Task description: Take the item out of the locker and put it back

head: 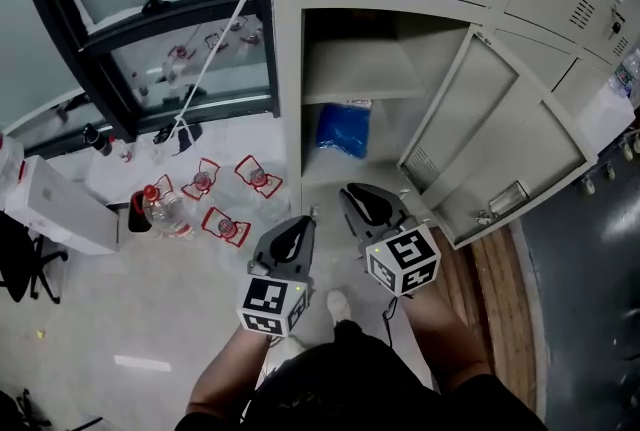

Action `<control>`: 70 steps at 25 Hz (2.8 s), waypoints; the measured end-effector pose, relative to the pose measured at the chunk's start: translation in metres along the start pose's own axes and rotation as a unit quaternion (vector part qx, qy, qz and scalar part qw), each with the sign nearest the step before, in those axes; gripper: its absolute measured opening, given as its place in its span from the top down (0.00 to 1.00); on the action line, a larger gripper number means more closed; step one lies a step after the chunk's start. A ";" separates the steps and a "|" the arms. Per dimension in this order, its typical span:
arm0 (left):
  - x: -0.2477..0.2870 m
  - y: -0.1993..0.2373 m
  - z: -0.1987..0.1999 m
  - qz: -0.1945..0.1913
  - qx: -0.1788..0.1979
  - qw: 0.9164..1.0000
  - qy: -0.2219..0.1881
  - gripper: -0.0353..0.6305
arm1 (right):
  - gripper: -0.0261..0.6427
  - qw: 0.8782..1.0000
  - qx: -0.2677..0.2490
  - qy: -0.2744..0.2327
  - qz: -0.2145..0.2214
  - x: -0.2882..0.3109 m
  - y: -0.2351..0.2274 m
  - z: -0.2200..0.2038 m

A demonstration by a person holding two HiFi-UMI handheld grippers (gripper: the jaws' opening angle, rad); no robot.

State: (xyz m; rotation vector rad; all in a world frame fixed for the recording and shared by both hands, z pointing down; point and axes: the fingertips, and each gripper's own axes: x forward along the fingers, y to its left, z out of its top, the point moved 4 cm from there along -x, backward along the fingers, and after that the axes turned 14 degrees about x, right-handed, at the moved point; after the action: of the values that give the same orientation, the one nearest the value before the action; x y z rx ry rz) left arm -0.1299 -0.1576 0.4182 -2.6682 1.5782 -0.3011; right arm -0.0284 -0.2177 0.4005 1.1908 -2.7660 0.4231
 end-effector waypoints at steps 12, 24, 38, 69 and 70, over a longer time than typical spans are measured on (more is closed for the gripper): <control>0.054 0.015 -0.004 0.023 0.000 1.000 0.010 0.94 | 0.78 0.998 -0.051 0.042 0.010 0.060 -0.064 0.000; 0.086 0.022 -0.014 0.034 -0.008 0.999 0.025 0.94 | 0.72 0.985 -0.124 0.117 0.004 0.117 -0.109 -0.032; 0.094 0.027 -0.027 0.045 -0.020 0.998 0.040 0.94 | 0.69 0.960 -0.210 0.186 -0.015 0.157 -0.129 -0.058; 0.040 0.027 -0.025 0.034 -0.011 0.999 0.040 0.94 | 0.91 0.976 -0.150 0.147 -0.061 0.125 -0.097 -0.052; 0.036 0.026 -0.024 0.030 -0.010 0.999 0.039 0.94 | 0.91 0.977 -0.146 0.144 -0.064 0.120 -0.093 -0.052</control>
State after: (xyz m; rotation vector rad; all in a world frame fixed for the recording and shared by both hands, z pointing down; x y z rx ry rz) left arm -0.1400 -0.1997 0.4442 -2.6475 1.6887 -0.3931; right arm -0.0446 -0.3472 0.4936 1.1267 -2.3875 0.1534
